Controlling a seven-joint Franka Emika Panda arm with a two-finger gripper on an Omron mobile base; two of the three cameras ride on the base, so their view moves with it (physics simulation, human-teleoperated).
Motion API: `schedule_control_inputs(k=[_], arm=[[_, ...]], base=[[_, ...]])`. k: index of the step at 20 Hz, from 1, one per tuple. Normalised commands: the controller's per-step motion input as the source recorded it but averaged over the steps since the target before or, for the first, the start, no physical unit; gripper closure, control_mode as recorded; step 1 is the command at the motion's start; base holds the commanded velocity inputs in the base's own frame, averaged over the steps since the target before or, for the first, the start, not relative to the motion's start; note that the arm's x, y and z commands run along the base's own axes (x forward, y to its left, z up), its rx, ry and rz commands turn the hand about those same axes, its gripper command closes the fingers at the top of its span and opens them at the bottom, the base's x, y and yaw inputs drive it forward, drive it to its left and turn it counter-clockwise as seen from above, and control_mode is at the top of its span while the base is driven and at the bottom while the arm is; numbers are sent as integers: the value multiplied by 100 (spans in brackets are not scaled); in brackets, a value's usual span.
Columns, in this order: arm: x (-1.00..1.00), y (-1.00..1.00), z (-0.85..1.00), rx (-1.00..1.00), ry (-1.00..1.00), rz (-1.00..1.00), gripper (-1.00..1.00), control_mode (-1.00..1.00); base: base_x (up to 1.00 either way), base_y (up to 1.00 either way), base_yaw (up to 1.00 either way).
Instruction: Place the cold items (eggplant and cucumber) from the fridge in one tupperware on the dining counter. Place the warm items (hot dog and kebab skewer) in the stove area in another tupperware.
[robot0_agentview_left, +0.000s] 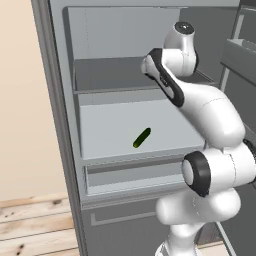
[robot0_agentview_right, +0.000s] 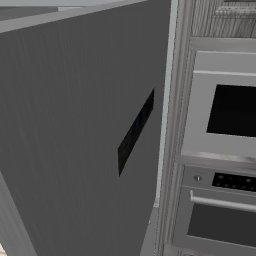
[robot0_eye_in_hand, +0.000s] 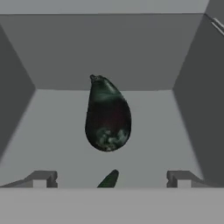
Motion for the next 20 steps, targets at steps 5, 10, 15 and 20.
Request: schedule_control_inputs(k=[5, 10, 15, 20], arm=[[72, 0, -36, -3, 0, 0, -100, -100], [66, 0, -11, -1, 0, 1, -100, -100], [12, 15, -40, 0, 18, 0, 100, -100], [2, 27, -41, -3, -2, 5, 100, -100]], base=[[0, 0, 0], [0, 0, 0], [0, 0, 0], [0, 0, 0]])
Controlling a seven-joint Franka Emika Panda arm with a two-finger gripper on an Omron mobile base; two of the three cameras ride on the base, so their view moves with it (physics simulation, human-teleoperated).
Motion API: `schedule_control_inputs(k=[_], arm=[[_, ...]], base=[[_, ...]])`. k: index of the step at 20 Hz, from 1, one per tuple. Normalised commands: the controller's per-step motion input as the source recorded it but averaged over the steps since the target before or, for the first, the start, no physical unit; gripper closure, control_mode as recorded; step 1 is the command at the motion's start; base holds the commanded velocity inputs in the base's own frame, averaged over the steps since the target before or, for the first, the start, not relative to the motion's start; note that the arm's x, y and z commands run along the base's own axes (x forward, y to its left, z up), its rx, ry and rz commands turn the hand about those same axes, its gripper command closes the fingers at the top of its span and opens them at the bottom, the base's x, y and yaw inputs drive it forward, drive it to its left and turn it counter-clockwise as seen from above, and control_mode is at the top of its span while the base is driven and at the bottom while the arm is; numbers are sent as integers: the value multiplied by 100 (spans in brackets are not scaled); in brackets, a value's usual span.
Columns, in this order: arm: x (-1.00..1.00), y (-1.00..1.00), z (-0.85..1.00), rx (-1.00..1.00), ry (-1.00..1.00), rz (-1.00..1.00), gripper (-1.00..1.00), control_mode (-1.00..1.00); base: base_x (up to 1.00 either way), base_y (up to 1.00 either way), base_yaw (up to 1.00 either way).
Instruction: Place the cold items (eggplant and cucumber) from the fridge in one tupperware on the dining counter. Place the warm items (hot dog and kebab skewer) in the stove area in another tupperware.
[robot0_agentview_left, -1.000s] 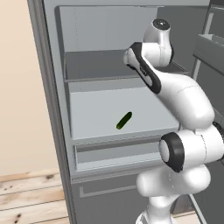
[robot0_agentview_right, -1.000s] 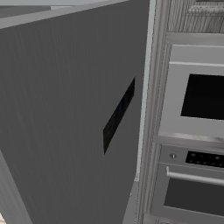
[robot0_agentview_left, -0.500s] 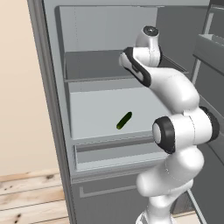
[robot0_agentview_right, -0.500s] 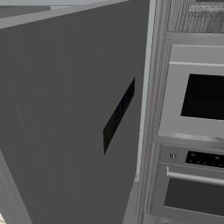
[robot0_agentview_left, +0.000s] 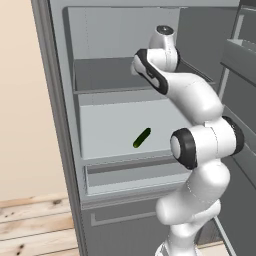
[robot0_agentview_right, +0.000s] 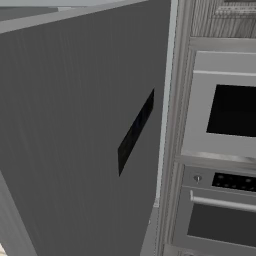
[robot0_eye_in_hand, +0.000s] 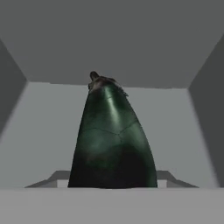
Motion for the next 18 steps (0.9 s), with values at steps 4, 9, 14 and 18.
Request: schedule_control_inputs(k=[4, 9, 14, 18], arm=[[-31, 29, -2, -4, -41, 9, 100, -100], [-100, 6, 13, 1, -29, 0, 100, -100], [-100, -3, 13, 7, 0, -19, 100, -100], [-100, -8, 0, 10, 0, -39, 100, -100]], base=[[0, 0, 0], [0, 0, 0], [0, 0, 0], [0, 0, 0]])
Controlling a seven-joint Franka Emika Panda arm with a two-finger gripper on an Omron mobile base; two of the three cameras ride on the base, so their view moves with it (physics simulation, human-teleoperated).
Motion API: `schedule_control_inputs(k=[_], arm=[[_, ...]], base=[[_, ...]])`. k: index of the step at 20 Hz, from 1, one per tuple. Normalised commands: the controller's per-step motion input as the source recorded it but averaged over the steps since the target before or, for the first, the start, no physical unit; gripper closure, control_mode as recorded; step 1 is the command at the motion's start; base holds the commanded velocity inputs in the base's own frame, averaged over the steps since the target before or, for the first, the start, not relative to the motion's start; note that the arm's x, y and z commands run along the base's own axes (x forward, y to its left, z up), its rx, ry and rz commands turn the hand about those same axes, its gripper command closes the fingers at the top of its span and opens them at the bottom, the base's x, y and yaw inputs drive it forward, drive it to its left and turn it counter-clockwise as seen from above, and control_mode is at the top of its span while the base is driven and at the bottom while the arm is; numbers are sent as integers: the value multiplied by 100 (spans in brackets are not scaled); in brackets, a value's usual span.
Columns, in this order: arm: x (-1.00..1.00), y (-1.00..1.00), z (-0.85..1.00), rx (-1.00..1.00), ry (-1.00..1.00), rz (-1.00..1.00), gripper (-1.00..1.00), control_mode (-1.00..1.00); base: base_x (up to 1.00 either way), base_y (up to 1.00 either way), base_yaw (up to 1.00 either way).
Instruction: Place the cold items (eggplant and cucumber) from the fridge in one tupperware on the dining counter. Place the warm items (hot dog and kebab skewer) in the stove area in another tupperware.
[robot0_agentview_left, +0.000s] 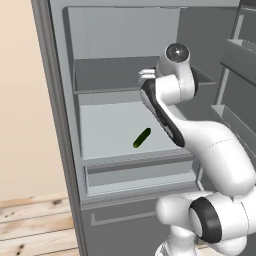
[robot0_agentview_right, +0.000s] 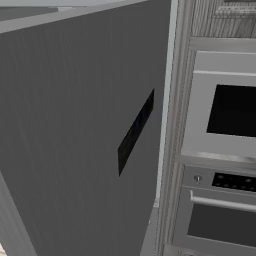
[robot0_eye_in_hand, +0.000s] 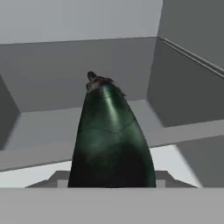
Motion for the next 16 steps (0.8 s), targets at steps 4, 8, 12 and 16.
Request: schedule_control_inputs(k=[4, 8, 12, 16], arm=[[-100, -10, 0, 16, 0, -31, 100, -100], [-100, -10, -17, 15, 0, -17, 100, -100], [-100, -33, -55, 17, 0, -10, 100, -100], [-100, -51, -91, 4, 0, -12, 100, -100]], base=[[0, 0, 0], [0, 0, 0], [0, 0, 0], [0, 0, 0]])
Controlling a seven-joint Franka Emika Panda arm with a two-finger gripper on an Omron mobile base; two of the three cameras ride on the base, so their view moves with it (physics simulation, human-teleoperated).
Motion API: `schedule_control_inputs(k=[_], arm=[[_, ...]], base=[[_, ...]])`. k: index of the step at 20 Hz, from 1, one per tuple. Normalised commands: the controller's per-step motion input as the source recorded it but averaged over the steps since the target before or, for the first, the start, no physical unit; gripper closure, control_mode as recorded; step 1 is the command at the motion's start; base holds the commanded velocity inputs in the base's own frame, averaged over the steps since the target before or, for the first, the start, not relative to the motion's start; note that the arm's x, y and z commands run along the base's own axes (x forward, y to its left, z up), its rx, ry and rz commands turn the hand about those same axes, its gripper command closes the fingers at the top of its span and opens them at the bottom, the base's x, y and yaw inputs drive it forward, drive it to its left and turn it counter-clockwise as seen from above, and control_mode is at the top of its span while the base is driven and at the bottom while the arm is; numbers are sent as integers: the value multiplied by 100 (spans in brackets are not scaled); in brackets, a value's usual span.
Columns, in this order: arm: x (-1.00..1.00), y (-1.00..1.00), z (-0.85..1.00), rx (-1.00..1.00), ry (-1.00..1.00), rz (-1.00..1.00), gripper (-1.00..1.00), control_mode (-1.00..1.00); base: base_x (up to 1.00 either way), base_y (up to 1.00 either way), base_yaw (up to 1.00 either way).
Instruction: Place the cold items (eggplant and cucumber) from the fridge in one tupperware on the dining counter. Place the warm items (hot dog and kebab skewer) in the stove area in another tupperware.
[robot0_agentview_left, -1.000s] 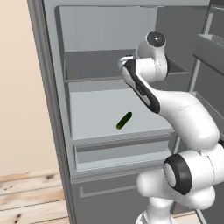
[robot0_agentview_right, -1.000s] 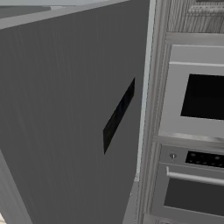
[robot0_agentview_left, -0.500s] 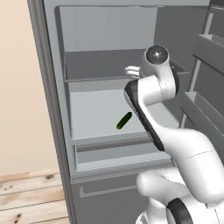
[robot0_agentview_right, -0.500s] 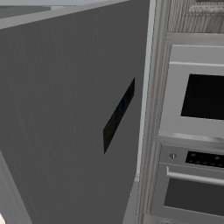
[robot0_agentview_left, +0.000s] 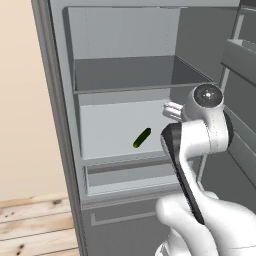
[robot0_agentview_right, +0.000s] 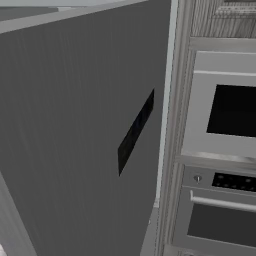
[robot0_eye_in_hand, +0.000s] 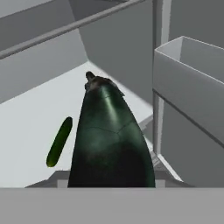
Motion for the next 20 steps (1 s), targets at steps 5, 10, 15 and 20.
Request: schedule_control_inputs(k=[5, 10, 15, 20], arm=[[-80, -15, -60, 0, 0, -9, 100, -100], [-21, 0, -16, 0, 0, -2, 100, 100], [0, 0, 0, 0, 0, 0, 100, 100], [0, 0, 0, 0, 0, 0, 100, 100]], base=[[0, 0, 0], [-26, 0, -4], [-48, 14, -17], [-19, 81, -36]])
